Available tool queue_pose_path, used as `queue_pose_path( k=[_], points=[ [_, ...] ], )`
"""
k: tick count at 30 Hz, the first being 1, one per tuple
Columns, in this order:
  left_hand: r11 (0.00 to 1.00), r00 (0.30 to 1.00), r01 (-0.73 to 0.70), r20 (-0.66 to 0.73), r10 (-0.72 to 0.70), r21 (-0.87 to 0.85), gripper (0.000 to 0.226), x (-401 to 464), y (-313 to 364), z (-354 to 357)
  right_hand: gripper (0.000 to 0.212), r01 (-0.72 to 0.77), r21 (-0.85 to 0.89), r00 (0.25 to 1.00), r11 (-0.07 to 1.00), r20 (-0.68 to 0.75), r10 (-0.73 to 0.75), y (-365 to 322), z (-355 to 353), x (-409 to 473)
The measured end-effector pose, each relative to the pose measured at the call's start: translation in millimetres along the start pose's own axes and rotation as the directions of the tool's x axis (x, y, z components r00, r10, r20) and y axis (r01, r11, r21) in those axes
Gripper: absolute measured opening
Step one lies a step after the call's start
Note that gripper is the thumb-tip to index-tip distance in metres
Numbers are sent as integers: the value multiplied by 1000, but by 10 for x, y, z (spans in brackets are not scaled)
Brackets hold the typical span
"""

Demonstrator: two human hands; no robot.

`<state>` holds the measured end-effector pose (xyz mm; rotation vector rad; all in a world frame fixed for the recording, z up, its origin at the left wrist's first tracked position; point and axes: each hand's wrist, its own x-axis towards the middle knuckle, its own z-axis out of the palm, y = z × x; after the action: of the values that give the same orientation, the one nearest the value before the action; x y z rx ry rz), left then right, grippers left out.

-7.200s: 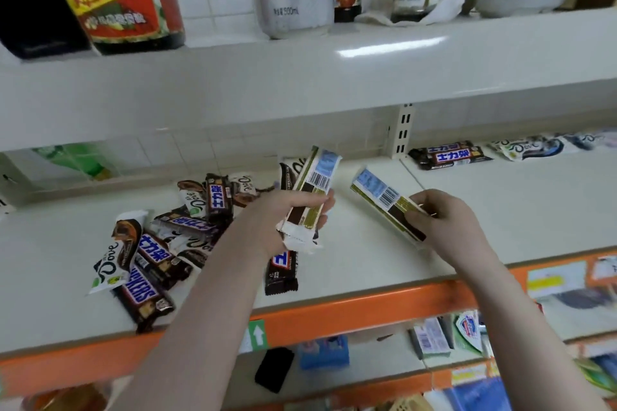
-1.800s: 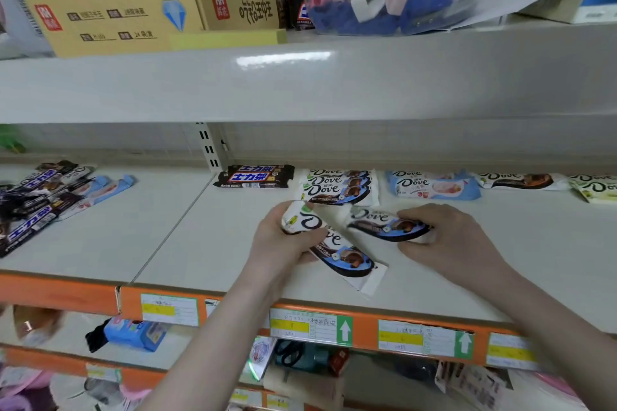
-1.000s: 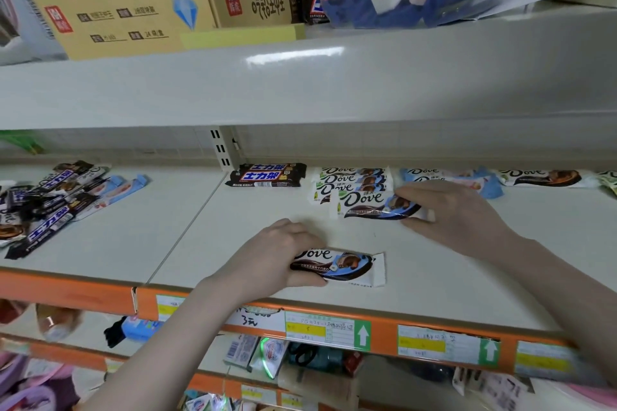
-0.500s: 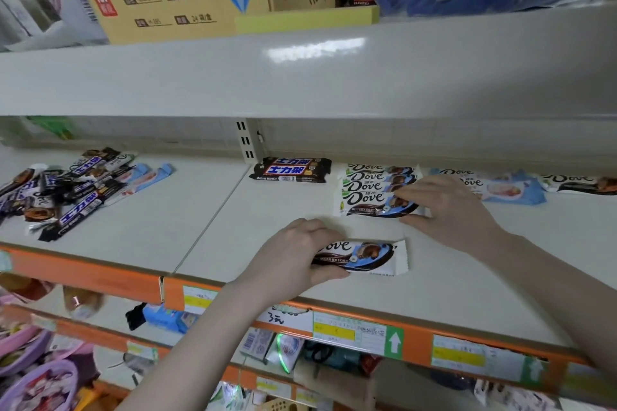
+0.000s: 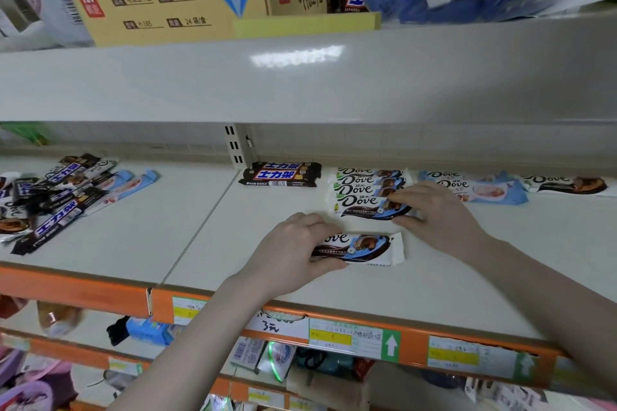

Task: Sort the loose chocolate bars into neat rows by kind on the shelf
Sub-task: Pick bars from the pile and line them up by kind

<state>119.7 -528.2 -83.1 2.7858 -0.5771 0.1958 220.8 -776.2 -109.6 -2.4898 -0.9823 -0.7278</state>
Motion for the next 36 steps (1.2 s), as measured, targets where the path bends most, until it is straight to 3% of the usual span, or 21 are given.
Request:
queue_pose_path(
  k=[11, 14, 17, 21, 25, 36],
  points=[
    [1000, 1000, -12, -10, 12, 1, 54, 49, -40, 20, 42, -84, 100, 996, 991, 47, 80, -64, -2, 62],
    [1000, 1000, -4, -11, 4, 15, 55, 94, -24, -7, 34, -201, 114, 979, 973, -11, 203, -142, -162, 60],
    [999, 999, -2, -33, 4, 53, 55, 207, 19, -20, 27, -257, 16, 965, 966, -49, 257, -173, -343, -40],
    [993, 999, 1, -52, 5, 115, 55, 388, 89, 39, 30, -356, -109, 933, 928, 10, 359, -278, -446, -308],
    [992, 998, 0, -57, 7, 122, 52, 501, 129, 117, 29, -448, -126, 893, 885, -23, 449, -447, -435, -566],
    [990, 990, -18, -136, 38, 143, 47, 613, 132, 284, 21, -532, -242, 846, 812, -101, 524, -713, -395, -661]
  ],
)
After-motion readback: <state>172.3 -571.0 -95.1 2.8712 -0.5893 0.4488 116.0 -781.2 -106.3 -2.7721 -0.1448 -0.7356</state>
